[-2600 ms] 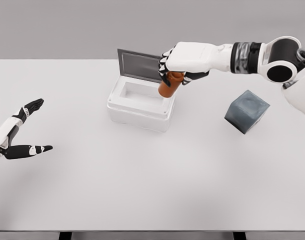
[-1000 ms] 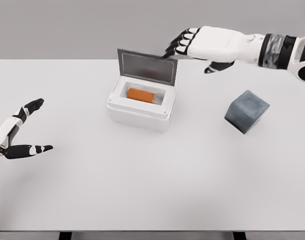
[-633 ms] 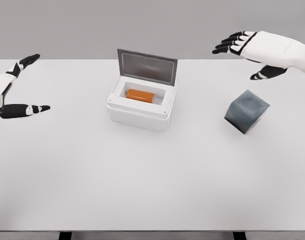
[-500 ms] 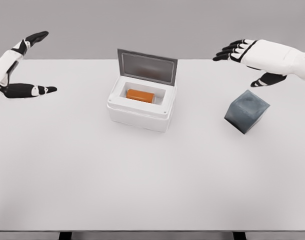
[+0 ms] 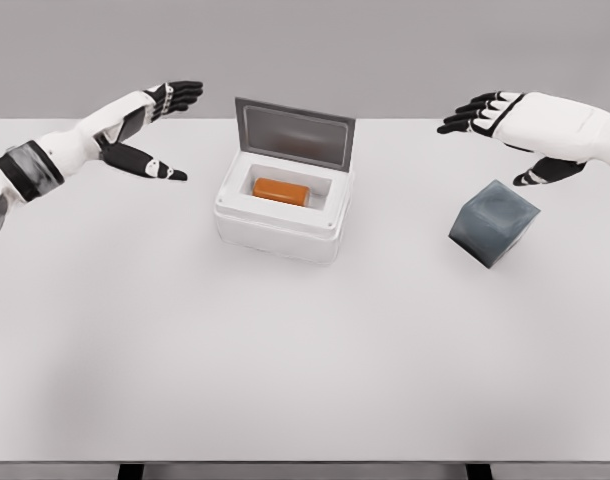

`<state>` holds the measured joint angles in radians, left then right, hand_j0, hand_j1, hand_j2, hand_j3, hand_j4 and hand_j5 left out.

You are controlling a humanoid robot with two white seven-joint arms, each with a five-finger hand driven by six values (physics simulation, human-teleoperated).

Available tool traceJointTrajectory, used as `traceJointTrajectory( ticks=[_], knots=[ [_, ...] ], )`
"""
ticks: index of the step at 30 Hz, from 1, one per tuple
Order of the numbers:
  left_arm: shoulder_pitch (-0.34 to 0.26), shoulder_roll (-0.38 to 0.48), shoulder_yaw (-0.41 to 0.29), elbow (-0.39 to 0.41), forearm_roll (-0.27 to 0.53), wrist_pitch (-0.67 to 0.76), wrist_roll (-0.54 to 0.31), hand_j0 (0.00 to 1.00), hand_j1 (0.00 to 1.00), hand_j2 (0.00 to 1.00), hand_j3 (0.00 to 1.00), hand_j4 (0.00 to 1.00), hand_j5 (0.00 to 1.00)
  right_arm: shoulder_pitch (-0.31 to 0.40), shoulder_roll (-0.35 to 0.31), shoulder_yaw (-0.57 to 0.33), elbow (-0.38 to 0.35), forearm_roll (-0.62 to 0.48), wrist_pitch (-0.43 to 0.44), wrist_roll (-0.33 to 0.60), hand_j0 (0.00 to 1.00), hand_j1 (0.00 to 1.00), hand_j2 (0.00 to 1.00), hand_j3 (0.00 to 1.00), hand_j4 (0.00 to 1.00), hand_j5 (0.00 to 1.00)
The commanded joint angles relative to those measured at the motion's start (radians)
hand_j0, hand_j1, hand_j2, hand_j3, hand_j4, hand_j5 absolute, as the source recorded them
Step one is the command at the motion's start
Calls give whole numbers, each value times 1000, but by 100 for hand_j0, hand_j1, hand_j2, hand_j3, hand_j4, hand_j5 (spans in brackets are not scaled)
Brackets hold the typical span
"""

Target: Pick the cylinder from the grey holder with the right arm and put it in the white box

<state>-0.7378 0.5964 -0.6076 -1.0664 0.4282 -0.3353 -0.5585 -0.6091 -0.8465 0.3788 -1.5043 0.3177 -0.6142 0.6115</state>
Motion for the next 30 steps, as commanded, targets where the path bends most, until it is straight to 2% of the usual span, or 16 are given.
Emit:
traceJointTrajectory(
  ticks=[1,3,5,9,13,16,20,30],
  knots=[
    [0,-33,-14,48,9,18,-14,100,100,100,100,100,100,0,0,0,-8,-6,3,-1,100,100,100,100,100,100],
    [-26,-53,-14,51,9,45,-14,100,100,100,100,100,100,12,-3,-1,-13,-6,3,-1,100,100,100,100,100,100],
    [-49,-76,-15,82,6,45,-15,100,100,100,100,100,100,18,-48,-4,-25,-8,3,-1,100,100,100,100,100,100],
    [-87,-110,-17,126,4,45,-15,100,100,100,100,100,100,81,-74,-104,-65,-8,3,-1,100,100,100,100,100,100],
    [-117,-153,-51,178,4,45,-15,100,100,100,100,100,100,103,-62,-101,-102,-17,3,-1,100,100,100,100,100,100],
    [-124,-185,-51,206,3,47,-15,100,100,100,100,100,100,97,-94,-106,-136,-111,3,-1,100,100,100,100,100,100],
    [-141,-208,-51,255,1,52,-15,100,100,100,100,100,100,109,-111,-101,-151,-111,3,-1,100,100,100,100,100,100],
    [-167,-244,-51,290,0,82,-14,100,100,100,100,100,100,130,-112,-103,-183,-112,3,-1,100,100,100,100,100,100]
  ],
)
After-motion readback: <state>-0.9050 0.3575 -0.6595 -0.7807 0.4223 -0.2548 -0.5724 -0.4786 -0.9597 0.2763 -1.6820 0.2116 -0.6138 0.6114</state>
